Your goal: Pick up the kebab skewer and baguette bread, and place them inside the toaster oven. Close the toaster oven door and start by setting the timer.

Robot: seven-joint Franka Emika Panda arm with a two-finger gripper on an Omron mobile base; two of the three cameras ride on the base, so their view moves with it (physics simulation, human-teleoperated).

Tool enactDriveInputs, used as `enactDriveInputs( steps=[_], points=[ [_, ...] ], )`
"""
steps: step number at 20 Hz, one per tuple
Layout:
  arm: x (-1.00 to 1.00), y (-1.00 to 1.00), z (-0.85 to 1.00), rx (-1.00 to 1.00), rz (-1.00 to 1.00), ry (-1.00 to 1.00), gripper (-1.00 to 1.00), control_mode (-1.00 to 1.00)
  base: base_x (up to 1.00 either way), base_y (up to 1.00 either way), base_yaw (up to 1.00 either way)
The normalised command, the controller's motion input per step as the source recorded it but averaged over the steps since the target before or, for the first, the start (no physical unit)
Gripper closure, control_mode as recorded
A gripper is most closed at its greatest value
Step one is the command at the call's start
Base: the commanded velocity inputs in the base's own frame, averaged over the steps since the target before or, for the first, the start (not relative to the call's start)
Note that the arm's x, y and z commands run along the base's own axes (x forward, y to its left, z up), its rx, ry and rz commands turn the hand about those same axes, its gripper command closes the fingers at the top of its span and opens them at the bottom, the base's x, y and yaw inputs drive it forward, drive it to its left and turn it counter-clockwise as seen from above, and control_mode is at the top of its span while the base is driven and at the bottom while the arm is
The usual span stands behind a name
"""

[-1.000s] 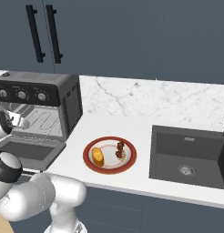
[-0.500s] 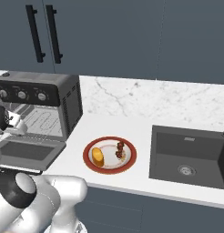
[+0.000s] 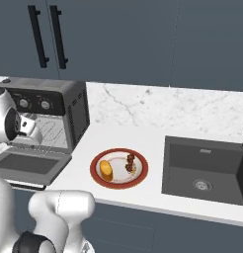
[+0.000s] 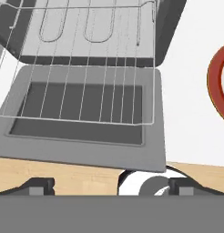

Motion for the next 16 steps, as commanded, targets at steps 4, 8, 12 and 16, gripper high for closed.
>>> enactDriveInputs(
  steps=[4, 8, 12, 16],
  points=[
    [-0.17, -1.0, 0.08, 0.0, 0.0, 0.06, -1.0, -1.0, 0.0, 0.0, 0.0],
    [0.01, -1.0, 0.0, 0.0, 0.02, 0.12, -1.0, -1.0, 0.0, 0.0, 0.0],
    [0.08, -1.0, 0.0, 0.0, 0.09, 0.12, -1.0, -1.0, 0.0, 0.0, 0.0],
    [0.01, -1.0, -0.25, -0.05, 0.13, 0.11, -1.0, -1.0, 0.0, 0.0, 0.0]
  ],
)
